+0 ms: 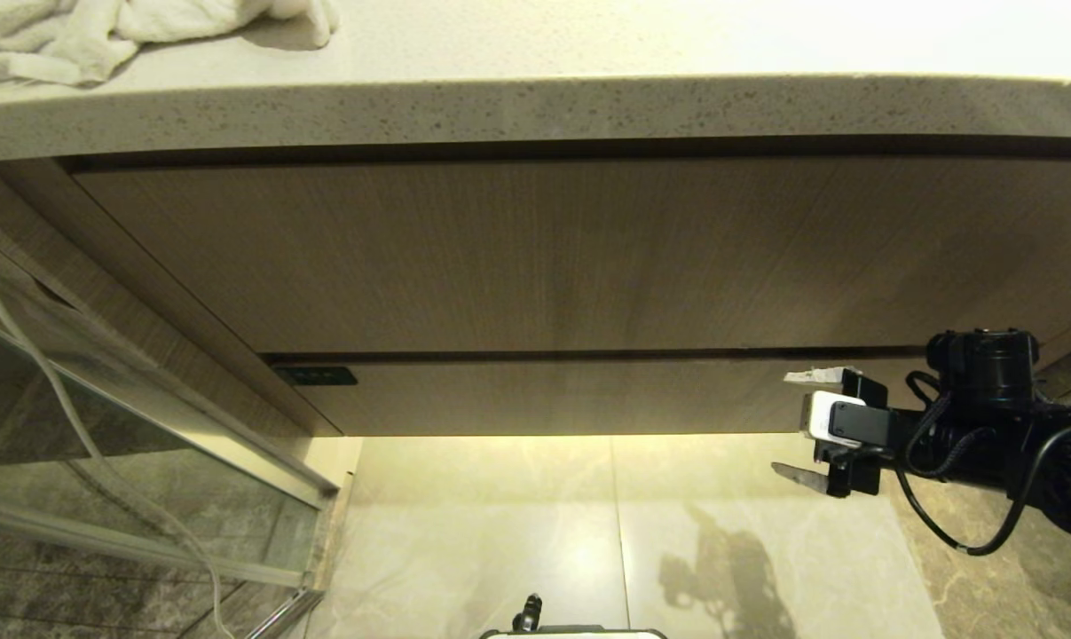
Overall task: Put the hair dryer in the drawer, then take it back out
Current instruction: Pull open the drawer
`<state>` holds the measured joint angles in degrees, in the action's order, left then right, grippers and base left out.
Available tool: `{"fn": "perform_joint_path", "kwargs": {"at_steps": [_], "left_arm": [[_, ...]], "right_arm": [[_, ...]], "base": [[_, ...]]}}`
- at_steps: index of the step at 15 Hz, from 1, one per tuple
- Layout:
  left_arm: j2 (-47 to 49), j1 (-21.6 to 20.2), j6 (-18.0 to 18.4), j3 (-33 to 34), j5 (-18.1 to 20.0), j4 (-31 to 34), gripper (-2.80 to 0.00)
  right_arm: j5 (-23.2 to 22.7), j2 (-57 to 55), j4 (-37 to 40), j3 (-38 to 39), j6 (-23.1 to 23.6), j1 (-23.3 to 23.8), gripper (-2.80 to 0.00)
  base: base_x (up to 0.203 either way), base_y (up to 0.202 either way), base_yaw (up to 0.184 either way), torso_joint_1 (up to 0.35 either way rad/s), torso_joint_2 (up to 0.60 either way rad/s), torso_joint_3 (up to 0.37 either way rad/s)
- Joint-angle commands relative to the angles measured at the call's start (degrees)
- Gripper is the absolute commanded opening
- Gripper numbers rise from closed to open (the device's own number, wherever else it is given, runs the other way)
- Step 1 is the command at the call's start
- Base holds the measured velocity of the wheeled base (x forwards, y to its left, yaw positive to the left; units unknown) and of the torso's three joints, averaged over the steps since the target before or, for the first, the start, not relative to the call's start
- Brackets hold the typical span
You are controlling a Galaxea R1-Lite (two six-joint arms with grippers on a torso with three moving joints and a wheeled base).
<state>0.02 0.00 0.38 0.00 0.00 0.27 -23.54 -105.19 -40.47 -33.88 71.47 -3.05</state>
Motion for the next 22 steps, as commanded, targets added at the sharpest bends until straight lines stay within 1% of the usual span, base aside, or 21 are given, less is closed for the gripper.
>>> {"fn": "perform_joint_path", "kwargs": {"at_steps": [1,6,14,22], "left_arm": [[0.06,0.00,0.06,0.09,0.00,0.00,-2.80],[0.06,0.00,0.06,0.09,0.00,0.00,-2.80],[0.06,0.00,0.06,0.09,0.00,0.00,-2.80],[0.06,0.00,-0.03,0.09,0.00,0.00,-2.80]], "right_arm": [[-0.44,-2.12,-1.17,-0.65,0.42,-0.11,0.00],[-0.19,-6.80,-3.74,-5.59,0.33,-0.64,0.00],[-0.02,-11.27,-6.98,-9.19,-0.48,-0.47,0.00],[0.22,-17.25,-7.06,-14.47,-0.69,1.58,0.00]], "base": [[0.000,0.000,0.000,0.000,0.00,0.000],[0.000,0.000,0.000,0.000,0.00,0.000],[0.000,0.000,0.000,0.000,0.00,0.000],[0.000,0.000,0.000,0.000,0.00,0.000]]}}
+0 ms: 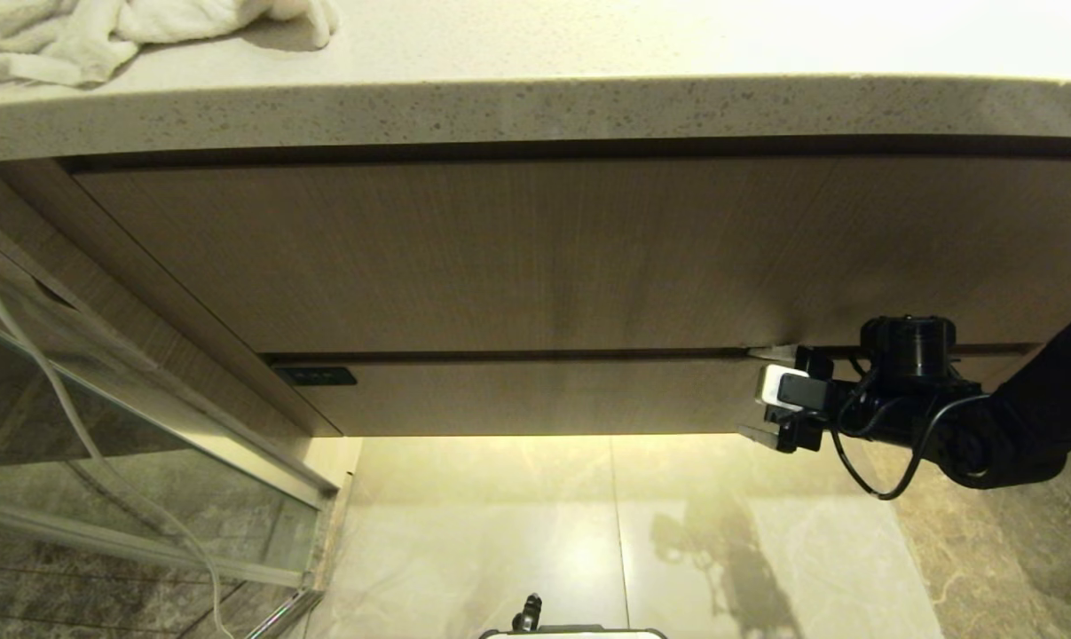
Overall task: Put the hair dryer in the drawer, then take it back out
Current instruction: Pull open the drawer
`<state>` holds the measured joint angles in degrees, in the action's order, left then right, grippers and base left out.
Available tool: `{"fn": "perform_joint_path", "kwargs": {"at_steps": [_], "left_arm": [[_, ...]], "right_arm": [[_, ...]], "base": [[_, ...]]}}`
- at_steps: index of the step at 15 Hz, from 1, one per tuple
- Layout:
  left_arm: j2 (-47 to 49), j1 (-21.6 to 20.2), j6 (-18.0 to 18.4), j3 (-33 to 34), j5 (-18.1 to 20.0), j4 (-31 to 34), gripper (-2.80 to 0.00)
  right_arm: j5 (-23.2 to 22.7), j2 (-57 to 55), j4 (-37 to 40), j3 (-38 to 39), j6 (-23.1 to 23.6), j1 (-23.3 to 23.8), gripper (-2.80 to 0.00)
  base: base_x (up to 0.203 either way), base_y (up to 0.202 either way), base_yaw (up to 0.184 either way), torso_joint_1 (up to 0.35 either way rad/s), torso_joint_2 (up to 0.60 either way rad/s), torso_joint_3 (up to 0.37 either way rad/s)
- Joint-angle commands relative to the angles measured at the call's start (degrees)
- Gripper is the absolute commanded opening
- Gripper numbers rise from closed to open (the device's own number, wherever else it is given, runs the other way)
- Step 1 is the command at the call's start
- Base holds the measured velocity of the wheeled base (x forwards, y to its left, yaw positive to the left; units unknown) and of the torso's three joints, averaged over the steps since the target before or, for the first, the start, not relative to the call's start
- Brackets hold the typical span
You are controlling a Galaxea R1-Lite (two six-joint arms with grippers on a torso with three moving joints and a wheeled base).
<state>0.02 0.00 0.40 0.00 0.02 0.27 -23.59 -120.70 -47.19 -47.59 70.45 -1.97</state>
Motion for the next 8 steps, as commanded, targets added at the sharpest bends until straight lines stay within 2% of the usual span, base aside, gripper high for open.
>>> {"fn": "perform_joint_path", "kwargs": {"at_steps": [1,3,4,8], "left_arm": [[0.06,0.00,-0.05,0.09,-0.02,0.00,-2.80],[0.06,0.00,0.00,0.03,-0.02,0.00,-2.80],[0.06,0.00,-0.05,0.09,-0.02,0.00,-2.80],[0.06,0.00,0.01,0.09,-0.02,0.00,-2.80]], "right_arm": [[0.67,-1.99,0.19,-0.92,0.31,1.19,0.00],[2.91,-1.79,2.72,-0.89,-1.09,1.58,0.00],[6.15,-1.46,6.63,-1.01,-3.14,1.71,0.00],[9.19,-0.12,13.56,-1.78,-4.99,1.80,0.00]], "base": [[0.000,0.000,0.000,0.000,0.00,0.000],[0.000,0.000,0.000,0.000,0.00,0.000],[0.000,0.000,0.000,0.000,0.00,0.000],[0.000,0.000,0.000,0.000,0.00,0.000]]}}
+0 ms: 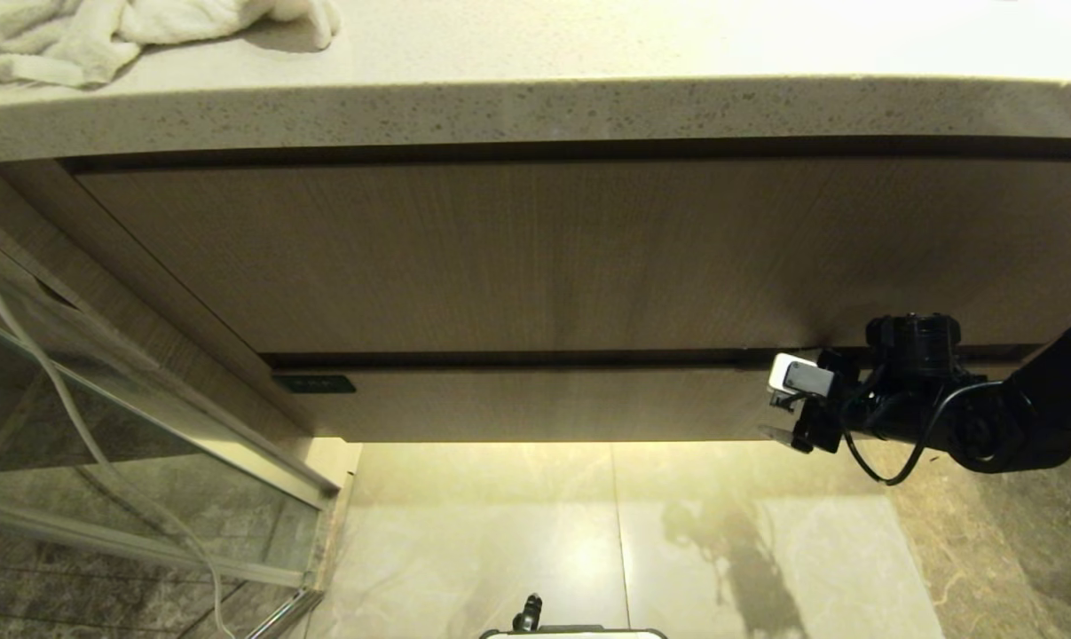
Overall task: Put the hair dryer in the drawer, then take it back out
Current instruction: Pull open the drawer
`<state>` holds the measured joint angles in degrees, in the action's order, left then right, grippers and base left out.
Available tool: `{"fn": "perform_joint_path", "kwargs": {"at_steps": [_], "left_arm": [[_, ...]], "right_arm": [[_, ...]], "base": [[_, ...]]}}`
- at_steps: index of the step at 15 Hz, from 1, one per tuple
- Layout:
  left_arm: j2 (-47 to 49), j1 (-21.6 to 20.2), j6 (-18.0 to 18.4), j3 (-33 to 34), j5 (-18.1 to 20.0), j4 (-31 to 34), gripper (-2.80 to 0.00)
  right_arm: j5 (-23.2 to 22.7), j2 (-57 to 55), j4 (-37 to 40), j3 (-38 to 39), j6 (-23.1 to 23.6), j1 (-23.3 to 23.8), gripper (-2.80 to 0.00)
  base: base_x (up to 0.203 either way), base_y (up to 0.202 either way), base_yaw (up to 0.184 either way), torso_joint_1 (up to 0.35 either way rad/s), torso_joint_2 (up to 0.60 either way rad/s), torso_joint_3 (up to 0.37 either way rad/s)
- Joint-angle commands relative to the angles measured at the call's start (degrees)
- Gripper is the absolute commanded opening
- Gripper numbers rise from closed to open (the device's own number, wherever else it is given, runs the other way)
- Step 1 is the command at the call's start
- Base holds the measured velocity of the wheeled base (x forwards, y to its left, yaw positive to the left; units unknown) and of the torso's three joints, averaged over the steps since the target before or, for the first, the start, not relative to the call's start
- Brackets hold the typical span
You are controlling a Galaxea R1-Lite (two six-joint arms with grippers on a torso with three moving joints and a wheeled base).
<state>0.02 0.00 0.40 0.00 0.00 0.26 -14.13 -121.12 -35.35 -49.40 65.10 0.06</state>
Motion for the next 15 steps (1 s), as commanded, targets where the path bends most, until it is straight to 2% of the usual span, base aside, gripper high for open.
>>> {"fn": "perform_joint_path", "kwargs": {"at_steps": [1,11,15], "left_arm": [[0.06,0.00,0.04,0.09,0.00,0.01,-2.80],[0.06,0.00,-0.05,0.09,0.00,0.01,-2.80],[0.06,0.00,-0.05,0.09,0.00,0.01,-2.80]], "right_arm": [[0.44,0.78,4.08,0.08,0.30,-0.25,0.00],[1.80,6.72,12.66,1.09,0.20,-1.02,0.00],[1.60,16.66,26.42,4.56,0.28,-0.76,0.00]], "base": [[0.000,0.000,0.000,0.000,0.00,0.000],[0.000,0.000,0.000,0.000,0.00,0.000],[0.000,0.000,0.000,0.000,0.00,0.000]]}}
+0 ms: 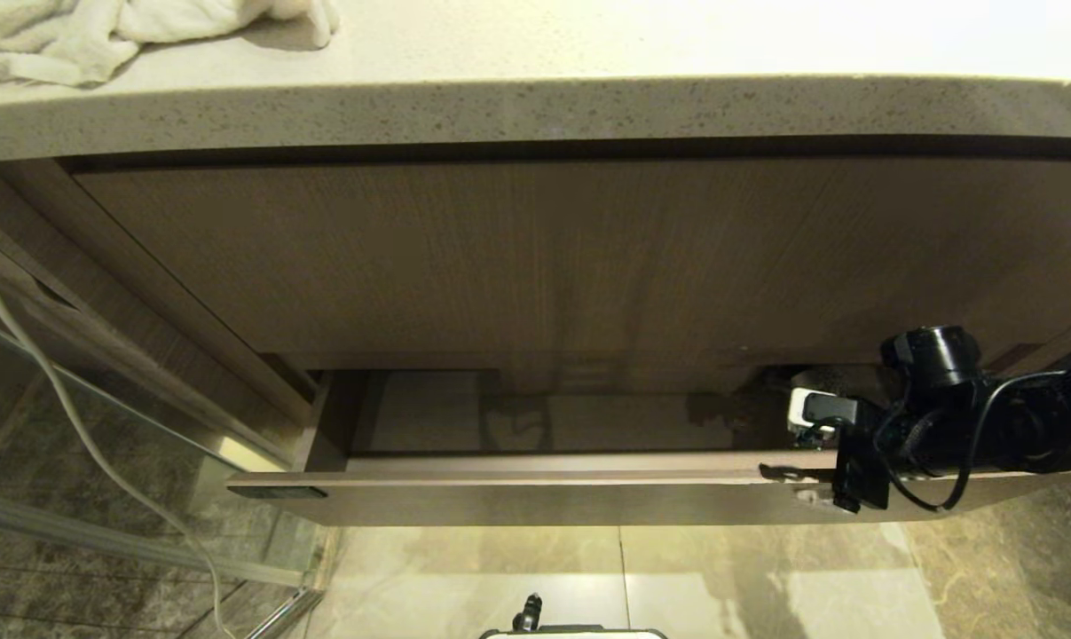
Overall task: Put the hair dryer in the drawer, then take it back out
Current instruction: Pull open the drawer
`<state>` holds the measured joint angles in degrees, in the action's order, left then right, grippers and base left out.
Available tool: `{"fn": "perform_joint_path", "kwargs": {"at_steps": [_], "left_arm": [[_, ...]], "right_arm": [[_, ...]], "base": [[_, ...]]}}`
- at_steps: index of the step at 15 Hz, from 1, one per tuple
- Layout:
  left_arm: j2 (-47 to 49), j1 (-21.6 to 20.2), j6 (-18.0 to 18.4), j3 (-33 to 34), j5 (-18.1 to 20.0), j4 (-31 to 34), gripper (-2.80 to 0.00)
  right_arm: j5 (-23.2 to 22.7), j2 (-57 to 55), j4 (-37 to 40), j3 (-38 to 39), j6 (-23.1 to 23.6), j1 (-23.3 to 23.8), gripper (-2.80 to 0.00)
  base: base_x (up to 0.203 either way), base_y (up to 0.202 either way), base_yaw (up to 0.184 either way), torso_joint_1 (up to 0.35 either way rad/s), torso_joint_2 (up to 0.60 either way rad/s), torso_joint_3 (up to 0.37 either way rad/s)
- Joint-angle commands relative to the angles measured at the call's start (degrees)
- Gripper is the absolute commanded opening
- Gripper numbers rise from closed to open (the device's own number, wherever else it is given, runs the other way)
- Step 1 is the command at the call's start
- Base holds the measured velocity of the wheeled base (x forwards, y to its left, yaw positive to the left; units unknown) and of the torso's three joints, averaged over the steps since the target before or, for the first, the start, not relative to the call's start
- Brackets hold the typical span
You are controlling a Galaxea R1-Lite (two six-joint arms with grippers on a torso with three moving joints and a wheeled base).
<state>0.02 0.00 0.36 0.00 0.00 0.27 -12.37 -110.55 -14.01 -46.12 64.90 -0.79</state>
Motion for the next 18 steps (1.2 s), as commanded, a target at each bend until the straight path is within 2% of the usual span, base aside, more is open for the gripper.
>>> {"fn": "perform_joint_path", "kwargs": {"at_steps": [1,4,6,8,9,11,13,14,18], "left_arm": [[0.06,0.00,-0.01,0.09,0.00,0.00,-2.80],[0.06,0.00,0.08,0.09,0.00,0.00,-2.80],[0.06,0.00,0.08,0.09,0.00,0.00,-2.80],[0.06,0.00,0.06,0.09,0.00,0.00,-2.80],[0.06,0.00,-0.01,0.09,0.00,0.00,-2.80],[0.06,0.00,-0.01,0.09,0.00,0.00,-2.80],[0.06,0.00,-0.01,0.09,0.00,0.00,-2.80],[0.06,0.00,0.06,0.09,0.00,0.00,-2.80],[0.06,0.00,-0.01,0.09,0.00,0.00,-2.80]], "right_arm": [[-0.15,8.62,9.71,1.85,0.49,0.12,0.00],[-0.16,19.85,25.41,3.98,0.49,0.21,0.00],[-0.17,24.67,29.22,6.82,0.23,0.67,0.00],[-0.26,26.00,29.94,6.16,-0.93,3.00,0.00],[-0.28,26.26,30.00,6.04,-1.01,3.43,-2.80],[-0.27,26.38,28.88,4.91,-3.09,5.61,-2.80],[-0.28,25.87,28.24,0.61,-9.74,8.35,-2.80],[-0.23,25.33,28.23,-0.42,-11.13,9.69,-2.80],[-0.12,19.35,30.60,-8.07,-12.55,18.30,-2.80]], "base": [[0.000,0.000,0.000,0.000,0.00,0.000],[0.000,0.000,0.000,0.000,0.00,0.000],[0.000,0.000,0.000,0.000,0.00,0.000],[0.000,0.000,0.000,0.000,0.00,0.000],[0.000,0.000,0.000,0.000,0.00,0.000],[0.000,0.000,0.000,0.000,0.00,0.000],[0.000,0.000,0.000,0.000,0.00,0.000],[0.000,0.000,0.000,0.000,0.00,0.000],[0.000,0.000,0.000,0.000,0.00,0.000]]}}
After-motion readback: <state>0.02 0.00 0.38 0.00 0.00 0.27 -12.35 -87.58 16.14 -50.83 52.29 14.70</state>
